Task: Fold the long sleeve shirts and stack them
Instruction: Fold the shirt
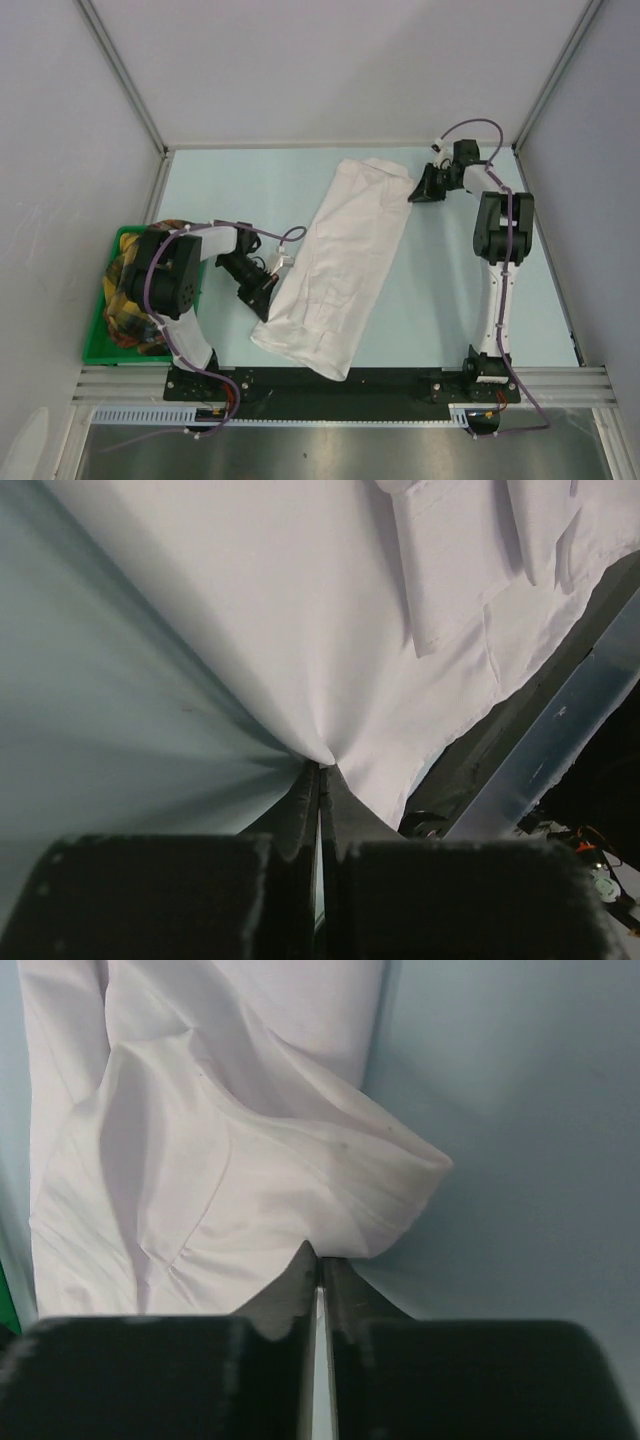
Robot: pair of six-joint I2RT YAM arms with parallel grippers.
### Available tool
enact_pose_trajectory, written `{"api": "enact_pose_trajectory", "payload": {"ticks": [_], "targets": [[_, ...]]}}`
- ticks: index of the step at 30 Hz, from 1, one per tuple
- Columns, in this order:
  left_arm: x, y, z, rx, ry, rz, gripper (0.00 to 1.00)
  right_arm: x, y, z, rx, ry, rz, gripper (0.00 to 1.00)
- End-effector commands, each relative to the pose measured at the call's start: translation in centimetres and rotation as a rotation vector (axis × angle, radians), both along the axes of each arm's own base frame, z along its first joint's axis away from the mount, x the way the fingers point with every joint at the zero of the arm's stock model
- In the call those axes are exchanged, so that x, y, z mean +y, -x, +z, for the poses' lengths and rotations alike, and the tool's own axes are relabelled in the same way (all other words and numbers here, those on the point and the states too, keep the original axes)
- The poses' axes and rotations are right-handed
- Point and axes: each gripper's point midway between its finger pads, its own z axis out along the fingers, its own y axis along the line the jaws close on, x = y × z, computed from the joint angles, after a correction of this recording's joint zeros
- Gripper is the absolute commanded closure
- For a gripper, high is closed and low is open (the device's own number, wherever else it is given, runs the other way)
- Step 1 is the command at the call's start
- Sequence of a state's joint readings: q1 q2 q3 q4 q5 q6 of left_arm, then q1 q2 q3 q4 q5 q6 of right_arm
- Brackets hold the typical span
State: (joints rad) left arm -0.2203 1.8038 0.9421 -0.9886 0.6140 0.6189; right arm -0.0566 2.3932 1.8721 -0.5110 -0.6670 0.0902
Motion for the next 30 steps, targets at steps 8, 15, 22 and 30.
{"api": "enact_pose_trajectory", "payload": {"ticks": [8,15,22,30], "targets": [[0.9,-1.0,-1.1,-0.107,-0.035,-0.055,0.68,4.7,-6.6,-0.7,-0.082,0.135,0.054,1.00],[0.0,-2.2,-1.4,-0.078,-0.019,-0.019,0.52,8.1,-9.8,0.9,-0.219,0.119,0.006,1.00],[-1.7,-3.4,-0.6,-0.091,0.034,0.010,0.53,8.1,-12.7,1.2,-0.337,0.161,-0.060,1.00],[-4.4,-2.6,-0.5,-0.098,0.065,-0.060,0.55,8.3,-15.5,4.2,-0.495,0.153,-0.103,1.00]]}}
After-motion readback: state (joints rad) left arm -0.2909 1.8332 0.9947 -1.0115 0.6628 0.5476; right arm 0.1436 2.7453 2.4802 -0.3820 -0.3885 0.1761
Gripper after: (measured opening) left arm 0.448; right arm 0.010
